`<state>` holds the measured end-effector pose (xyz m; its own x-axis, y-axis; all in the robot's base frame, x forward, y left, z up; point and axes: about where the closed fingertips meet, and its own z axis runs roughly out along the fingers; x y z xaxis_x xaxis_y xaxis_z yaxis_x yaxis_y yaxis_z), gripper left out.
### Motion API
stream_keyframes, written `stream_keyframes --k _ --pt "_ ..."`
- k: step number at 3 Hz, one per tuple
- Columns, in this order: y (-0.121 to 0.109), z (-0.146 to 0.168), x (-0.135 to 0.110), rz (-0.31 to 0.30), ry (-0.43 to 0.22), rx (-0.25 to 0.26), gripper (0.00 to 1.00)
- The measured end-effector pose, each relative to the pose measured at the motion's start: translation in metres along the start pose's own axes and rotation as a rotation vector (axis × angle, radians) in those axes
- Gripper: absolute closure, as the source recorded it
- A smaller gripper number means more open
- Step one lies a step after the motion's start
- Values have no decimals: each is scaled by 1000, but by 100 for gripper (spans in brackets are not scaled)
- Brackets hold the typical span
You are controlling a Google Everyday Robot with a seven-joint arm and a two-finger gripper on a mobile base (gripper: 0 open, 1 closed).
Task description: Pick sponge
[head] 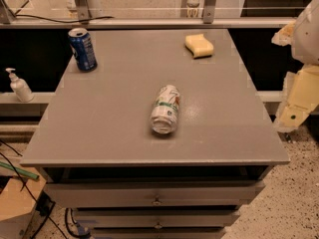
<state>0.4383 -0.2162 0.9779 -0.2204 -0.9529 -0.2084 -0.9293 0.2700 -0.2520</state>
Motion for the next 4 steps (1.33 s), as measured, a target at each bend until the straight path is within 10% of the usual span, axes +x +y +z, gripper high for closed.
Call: stream_keyframes --k 2,4 --pt "-2 -2 -1 8 -33 -2 0" --pt "-36 6 -21 -6 -249 -32 0"
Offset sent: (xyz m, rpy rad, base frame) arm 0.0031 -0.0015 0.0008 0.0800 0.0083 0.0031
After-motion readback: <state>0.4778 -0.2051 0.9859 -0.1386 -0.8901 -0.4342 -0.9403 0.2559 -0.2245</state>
